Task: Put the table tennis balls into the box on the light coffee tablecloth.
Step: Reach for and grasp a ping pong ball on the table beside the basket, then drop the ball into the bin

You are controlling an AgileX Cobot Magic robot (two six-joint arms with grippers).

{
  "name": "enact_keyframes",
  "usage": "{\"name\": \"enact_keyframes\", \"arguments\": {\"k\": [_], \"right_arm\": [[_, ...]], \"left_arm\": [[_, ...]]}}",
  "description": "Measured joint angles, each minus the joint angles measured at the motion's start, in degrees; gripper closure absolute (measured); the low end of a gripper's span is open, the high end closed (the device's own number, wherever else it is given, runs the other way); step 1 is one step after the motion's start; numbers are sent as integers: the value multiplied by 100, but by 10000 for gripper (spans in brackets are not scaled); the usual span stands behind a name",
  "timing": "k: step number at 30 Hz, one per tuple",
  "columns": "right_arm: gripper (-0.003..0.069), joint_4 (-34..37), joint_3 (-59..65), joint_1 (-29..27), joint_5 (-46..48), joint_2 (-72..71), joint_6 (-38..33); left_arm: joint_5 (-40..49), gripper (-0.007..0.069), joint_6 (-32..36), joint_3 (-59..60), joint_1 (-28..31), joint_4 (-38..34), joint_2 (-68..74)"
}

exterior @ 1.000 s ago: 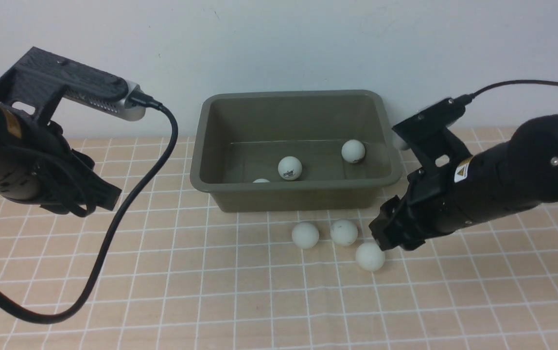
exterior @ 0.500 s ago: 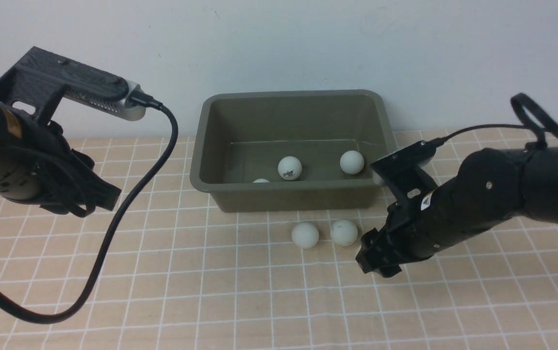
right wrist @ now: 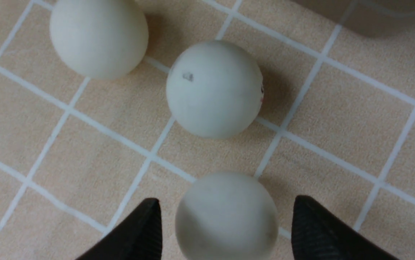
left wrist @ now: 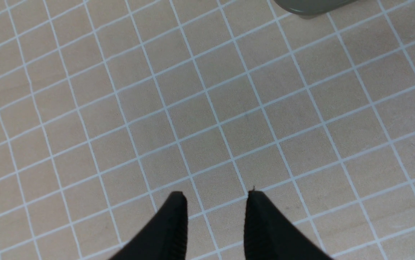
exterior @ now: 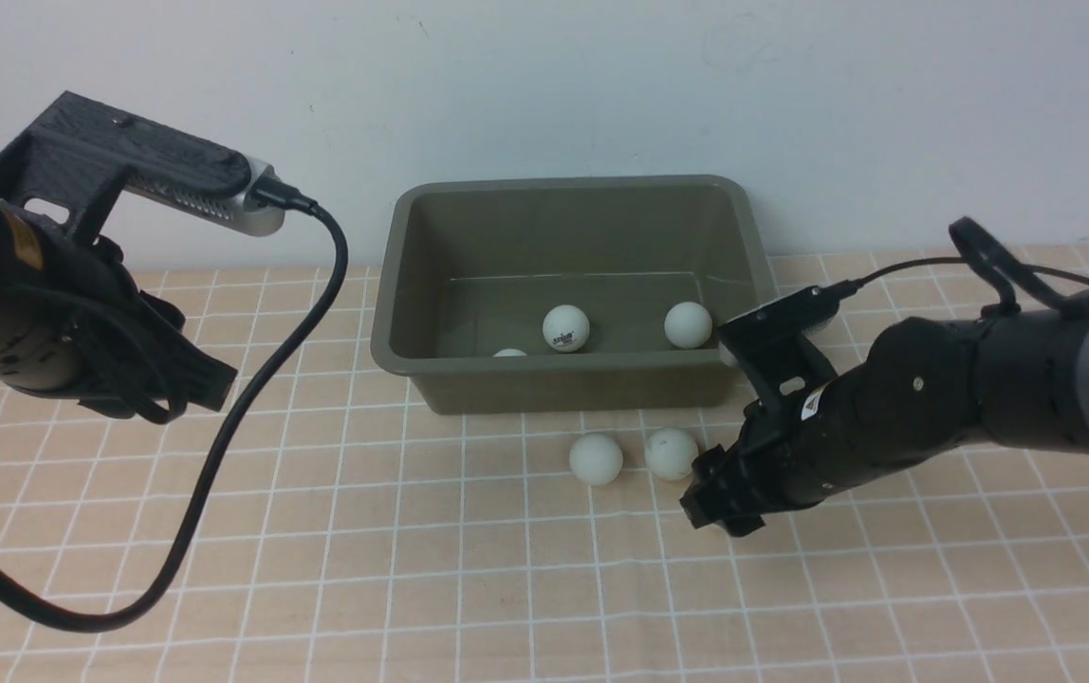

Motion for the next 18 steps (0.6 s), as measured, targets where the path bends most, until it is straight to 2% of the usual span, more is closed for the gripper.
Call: {"name": "enact_keyframes", "arguments": {"k": [3,7,9,15,18], "right_arm": [[226,19,0,0,-26,128,0],[298,19,0,0,-19,154,0],[298,-80,0,0,14,40,0],[298,-934,0,-85,777,-855,116],[298,-1498,0,-372,1418,-1540,375]], "left_arm": [[0,452,0,0,0,0,0],[0,452,0,0,0,0,0],[0,452,0,0,0,0,0],[0,452,0,0,0,0,0],[0,452,0,0,0,0,0]]}}
